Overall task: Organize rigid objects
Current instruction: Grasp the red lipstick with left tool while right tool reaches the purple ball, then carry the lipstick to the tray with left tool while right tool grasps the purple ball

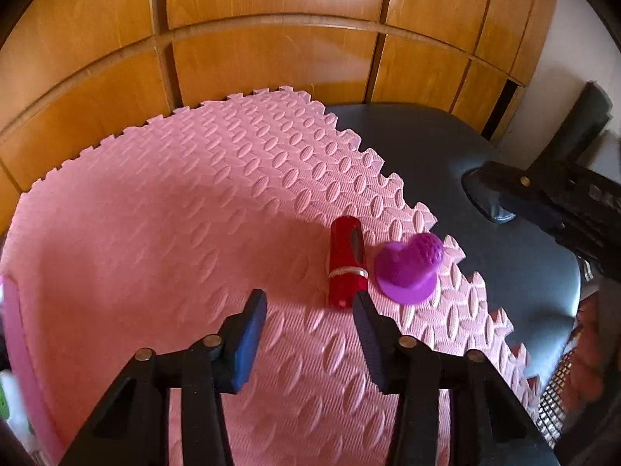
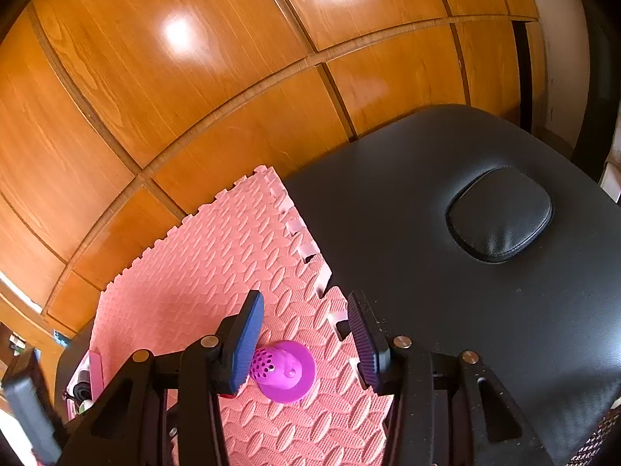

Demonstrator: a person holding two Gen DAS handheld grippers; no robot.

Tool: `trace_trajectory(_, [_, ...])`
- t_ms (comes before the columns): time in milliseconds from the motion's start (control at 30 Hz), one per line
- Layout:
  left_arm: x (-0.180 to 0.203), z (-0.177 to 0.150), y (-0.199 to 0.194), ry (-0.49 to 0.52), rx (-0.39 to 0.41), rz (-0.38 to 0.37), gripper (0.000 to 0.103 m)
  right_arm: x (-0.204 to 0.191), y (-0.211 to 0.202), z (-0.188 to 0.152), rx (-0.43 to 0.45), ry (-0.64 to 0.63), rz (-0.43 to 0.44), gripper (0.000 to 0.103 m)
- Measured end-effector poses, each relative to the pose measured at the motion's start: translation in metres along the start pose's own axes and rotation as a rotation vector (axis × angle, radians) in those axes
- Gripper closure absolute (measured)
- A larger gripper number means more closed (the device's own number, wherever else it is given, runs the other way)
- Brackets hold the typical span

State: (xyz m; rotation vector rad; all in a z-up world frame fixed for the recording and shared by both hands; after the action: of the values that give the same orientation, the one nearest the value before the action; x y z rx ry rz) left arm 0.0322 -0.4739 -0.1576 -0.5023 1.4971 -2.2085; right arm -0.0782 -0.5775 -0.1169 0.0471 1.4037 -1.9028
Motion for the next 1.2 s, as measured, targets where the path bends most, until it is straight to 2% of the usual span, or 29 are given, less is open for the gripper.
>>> trace_trajectory(167, [0.015,0.015,0.010,0.033,0.009,-0.042,0.059,0.000,0.003,-0.001,-0.010,0.005,0.002,0.058])
trace_trajectory(367, [0.019,0.027,0.031,0.046,-0.017,-0.041,0.062,0.003,0.004,-0.001,-0.017,0.019,0.006,0.058])
trace_trajectory(433, [0.016,0.030,0.039,0.043,-0.028,-0.043,0.064,0.002,0.005,-0.001,-0.020,0.017,0.004,0.058])
trace_trajectory(533, [0.013,0.031,0.046,0.038,-0.029,-0.038,0.077,0.000,0.009,-0.002,-0.031,0.001,0.000,0.058])
trace_trajectory(567, [0.012,0.030,0.046,0.040,-0.027,-0.047,0.077,-0.001,0.010,-0.003,-0.034,-0.006,-0.002,0.058])
trace_trajectory(633, [0.008,0.026,0.043,0.032,-0.023,-0.061,0.077,-0.002,0.011,-0.004,-0.039,-0.013,-0.005,0.058])
trace_trajectory(867, [-0.026,-0.007,0.024,-0.061,-0.016,-0.034,0.077,-0.024,0.017,-0.011,-0.060,-0.099,0.035,0.058])
trace_trajectory(1200, [-0.045,-0.052,-0.007,-0.106,0.015,-0.033,0.077,-0.049,0.040,-0.029,-0.120,-0.253,-0.036,0.058])
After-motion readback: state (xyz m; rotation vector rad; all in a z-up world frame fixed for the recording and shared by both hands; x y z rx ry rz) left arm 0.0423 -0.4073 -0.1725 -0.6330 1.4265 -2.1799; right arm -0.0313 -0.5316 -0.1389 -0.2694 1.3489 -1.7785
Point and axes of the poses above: each gripper's, at about its wrist camera, not at the fingertips, and y roughly the way its jaws point, x to its right, z to its top, the point moved 10 cm from there along y, roughly the way its jaws point, and after that the axes turned 14 degrees about -x, right-handed, at the moved point
